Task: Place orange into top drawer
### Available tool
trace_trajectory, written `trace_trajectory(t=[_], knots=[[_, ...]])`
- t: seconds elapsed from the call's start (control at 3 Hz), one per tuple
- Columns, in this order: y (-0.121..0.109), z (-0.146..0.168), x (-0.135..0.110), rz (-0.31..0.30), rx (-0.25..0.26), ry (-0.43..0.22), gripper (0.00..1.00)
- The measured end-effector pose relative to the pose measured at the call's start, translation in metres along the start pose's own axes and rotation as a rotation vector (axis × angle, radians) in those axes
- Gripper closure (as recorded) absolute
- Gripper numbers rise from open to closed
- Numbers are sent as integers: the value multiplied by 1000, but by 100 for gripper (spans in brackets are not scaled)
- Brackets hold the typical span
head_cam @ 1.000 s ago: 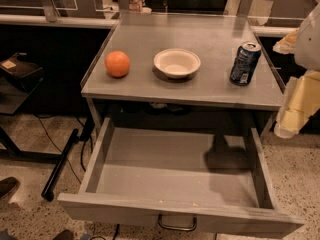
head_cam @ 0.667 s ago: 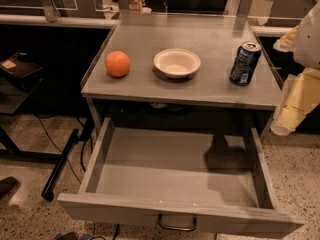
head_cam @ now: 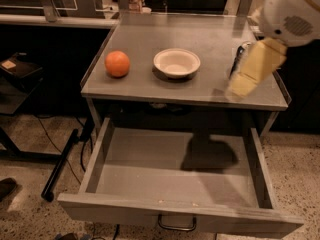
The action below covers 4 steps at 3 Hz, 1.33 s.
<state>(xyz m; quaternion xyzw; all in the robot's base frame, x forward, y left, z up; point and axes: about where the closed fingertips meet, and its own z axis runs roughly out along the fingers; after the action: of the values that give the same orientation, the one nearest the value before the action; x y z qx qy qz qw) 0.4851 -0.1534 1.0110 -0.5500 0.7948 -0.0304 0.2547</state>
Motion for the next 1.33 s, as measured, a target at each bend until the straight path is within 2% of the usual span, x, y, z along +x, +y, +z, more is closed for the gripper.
trace_trajectory(t=[0.33, 0.67, 1.0, 1.33], knots=[[-6, 13, -45, 6, -5, -72, 0], [-6, 13, -46, 7, -5, -74, 0], [-7, 24, -53, 12, 3, -112, 0], [-14, 58, -83, 6, 19, -200, 0]])
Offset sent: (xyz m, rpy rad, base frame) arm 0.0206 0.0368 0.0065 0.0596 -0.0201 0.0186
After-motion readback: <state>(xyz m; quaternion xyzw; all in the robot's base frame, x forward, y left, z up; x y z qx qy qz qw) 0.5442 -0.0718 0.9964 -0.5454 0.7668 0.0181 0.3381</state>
